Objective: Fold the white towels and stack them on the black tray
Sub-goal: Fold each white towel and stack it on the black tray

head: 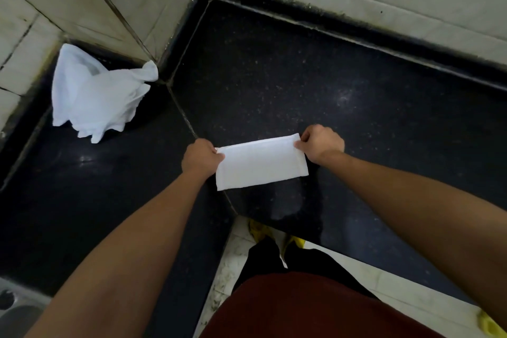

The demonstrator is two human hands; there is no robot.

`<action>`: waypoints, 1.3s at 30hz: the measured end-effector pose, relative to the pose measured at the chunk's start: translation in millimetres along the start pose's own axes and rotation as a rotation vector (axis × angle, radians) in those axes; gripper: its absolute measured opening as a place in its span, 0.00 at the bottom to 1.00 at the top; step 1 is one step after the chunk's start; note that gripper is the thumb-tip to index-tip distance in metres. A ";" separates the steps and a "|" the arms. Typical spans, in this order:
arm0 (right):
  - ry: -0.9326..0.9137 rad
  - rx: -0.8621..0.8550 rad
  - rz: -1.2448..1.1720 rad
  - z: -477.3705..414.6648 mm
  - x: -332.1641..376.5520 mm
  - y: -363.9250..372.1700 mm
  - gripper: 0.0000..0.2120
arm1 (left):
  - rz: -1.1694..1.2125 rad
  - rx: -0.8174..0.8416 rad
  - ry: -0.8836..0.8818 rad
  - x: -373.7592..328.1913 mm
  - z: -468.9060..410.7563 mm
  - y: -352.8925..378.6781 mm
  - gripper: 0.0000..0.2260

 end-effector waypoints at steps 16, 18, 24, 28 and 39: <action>-0.349 0.181 0.046 51.2 -24.4 26.7 0.07 | 0.011 -0.052 0.195 25.0 83.5 32.5 0.03; -0.326 0.169 0.037 50.4 -29.6 23.7 0.07 | 0.001 -0.038 0.174 23.7 82.3 30.9 0.03; -0.236 0.081 0.043 44.2 -26.7 13.3 0.11 | -0.221 -0.288 0.378 17.3 79.9 15.5 0.04; -0.137 -0.004 0.025 33.6 -11.4 10.0 0.18 | -0.500 -0.267 0.591 12.7 65.6 5.4 0.19; 0.280 0.122 -0.530 12.2 3.8 5.3 0.13 | -0.594 -0.093 0.489 29.1 51.3 3.2 0.31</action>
Point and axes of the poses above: each hand's wrist, its own z-axis away from the middle knuckle, its own y-axis out of the palm, x = y × z, the point moved 2 cm from there along -z, towards the middle knuckle, and after that the axes turned 14 degrees about -z, right-handed, at the moved point
